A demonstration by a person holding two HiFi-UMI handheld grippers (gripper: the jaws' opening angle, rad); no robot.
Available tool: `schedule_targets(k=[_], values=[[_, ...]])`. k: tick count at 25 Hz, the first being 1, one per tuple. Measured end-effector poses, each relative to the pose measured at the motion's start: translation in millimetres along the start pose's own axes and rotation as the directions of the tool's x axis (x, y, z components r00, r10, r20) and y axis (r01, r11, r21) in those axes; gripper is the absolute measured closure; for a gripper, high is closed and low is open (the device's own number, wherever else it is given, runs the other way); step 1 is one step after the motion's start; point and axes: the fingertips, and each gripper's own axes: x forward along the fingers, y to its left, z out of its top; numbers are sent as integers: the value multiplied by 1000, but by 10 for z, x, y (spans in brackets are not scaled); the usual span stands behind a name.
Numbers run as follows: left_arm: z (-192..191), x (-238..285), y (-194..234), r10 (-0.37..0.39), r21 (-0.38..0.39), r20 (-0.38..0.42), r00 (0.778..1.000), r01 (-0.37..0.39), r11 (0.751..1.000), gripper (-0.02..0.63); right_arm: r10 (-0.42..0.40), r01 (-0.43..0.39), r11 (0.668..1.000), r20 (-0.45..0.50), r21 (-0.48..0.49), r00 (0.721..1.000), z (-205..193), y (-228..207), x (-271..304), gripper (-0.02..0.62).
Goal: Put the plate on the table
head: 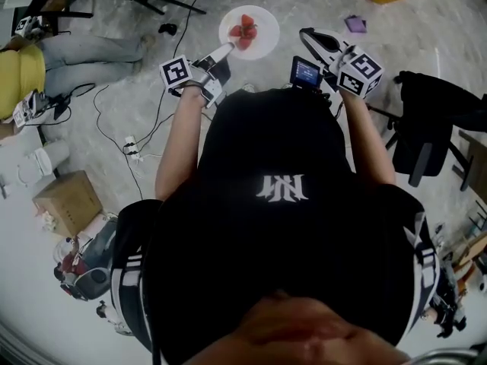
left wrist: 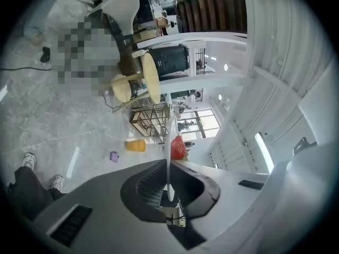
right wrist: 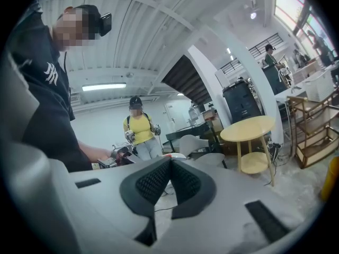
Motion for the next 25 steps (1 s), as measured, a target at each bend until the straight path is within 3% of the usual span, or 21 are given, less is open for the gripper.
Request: schedule_targets(k=[25], values=[[-4,6,64,-7,-23,1,1000,7,1000,589,-17,17,1000,-22,9,1000,-66,-73,55,598]])
